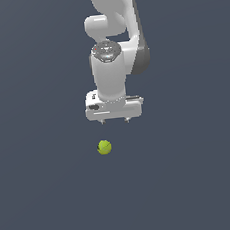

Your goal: Pick up the object and move it to a goal position.

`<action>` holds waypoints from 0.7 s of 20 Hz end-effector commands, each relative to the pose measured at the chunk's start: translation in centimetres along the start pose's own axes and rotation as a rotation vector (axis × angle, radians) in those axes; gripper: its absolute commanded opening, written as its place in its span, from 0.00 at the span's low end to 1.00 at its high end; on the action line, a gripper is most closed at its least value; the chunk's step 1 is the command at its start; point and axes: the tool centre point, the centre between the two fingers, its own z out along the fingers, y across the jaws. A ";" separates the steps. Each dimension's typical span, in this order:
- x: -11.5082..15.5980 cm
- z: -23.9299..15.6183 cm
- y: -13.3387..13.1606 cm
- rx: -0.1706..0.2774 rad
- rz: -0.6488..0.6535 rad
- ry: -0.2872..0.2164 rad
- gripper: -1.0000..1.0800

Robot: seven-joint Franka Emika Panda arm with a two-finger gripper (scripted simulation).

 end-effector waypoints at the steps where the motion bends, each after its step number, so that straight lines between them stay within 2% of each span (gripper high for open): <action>1: 0.0 0.0 0.0 0.000 0.000 0.000 0.96; 9: -0.4 -0.8 -2.6 0.014 -0.064 -0.005 0.96; 14: -0.4 -0.7 -2.5 0.014 -0.059 -0.005 0.96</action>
